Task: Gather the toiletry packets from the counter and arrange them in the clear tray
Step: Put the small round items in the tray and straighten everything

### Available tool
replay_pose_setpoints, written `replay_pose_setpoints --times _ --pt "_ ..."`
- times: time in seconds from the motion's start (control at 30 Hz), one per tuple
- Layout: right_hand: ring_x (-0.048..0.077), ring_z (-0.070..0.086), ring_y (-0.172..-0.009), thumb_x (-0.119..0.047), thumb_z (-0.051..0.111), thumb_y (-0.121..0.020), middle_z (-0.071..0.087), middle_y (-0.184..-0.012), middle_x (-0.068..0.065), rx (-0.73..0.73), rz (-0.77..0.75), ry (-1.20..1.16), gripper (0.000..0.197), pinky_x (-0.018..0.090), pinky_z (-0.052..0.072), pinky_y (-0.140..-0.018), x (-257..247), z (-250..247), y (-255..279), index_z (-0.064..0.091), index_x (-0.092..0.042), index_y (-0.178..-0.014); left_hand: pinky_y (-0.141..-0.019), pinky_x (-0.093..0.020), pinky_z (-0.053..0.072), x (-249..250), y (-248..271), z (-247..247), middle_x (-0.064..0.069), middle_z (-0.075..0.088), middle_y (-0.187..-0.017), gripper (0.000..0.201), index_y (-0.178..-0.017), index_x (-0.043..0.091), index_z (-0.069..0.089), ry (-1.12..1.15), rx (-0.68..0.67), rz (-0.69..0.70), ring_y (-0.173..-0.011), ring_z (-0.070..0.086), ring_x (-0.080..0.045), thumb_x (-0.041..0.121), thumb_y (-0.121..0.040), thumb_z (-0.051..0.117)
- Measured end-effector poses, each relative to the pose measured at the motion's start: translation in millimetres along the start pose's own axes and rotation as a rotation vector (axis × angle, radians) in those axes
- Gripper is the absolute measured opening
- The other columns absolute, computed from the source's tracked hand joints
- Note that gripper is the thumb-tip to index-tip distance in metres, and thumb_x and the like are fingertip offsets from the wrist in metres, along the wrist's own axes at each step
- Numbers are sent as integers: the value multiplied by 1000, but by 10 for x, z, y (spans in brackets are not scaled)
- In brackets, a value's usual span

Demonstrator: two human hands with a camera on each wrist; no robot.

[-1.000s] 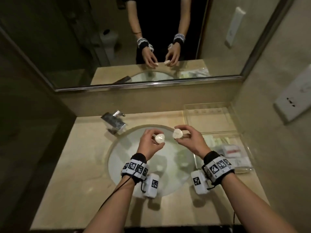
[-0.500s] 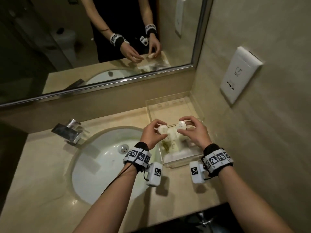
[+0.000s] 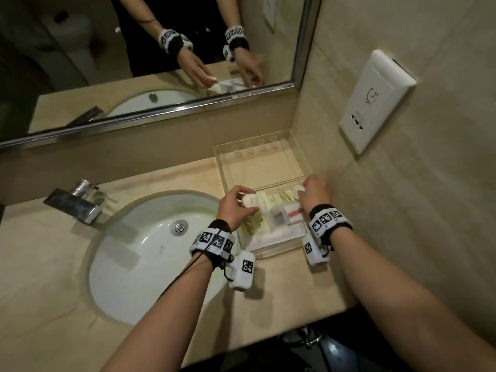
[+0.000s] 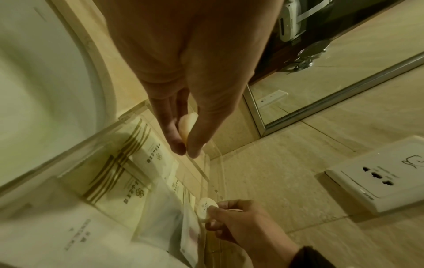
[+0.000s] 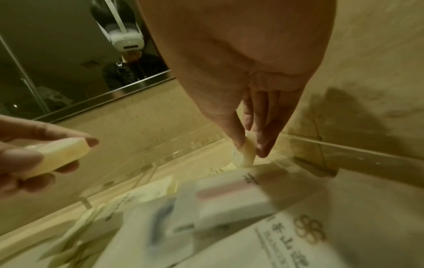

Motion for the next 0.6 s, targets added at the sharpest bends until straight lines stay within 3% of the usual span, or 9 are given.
replay_pose_setpoints --times 0.17,0.37,0.6 --pt "34 63 -98 -13 65 -90 63 -110 17 -19 -38 28 21 46 55 -87 -4 70 -74 57 -4 -108 -75 -39 59 -29 8 19 -7 60 -94 40 -104 12 64 9 -17 -10 -75 58 -21 1 -68 81" --pt "30 63 -90 -18 67 -90 66 -103 12 22 -87 154 20 35 53 -75 -48 37 -82 63 -6 -105 -76 -43 59 -54 -36 13 -6 61 -94 40 -103 14 64 19 -21 -24 -76 59 -21 3 -69 81" --pt "25 62 -91 -28 72 -86 62 -113 6 77 -150 225 30 31 46 -72 -82 13 -17 64 -11 -109 -79 -46 59 -19 -92 14 -12 64 -101 40 -101 17 64 18 -31 -35 -83 65 -29 4 -68 82"
Point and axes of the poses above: each hand's wrist, its own y-axis away from the middle knuckle, its own z-axis out of the palm, x = y × z, the point moved 8 cm from there along -y, towards the middle knuckle
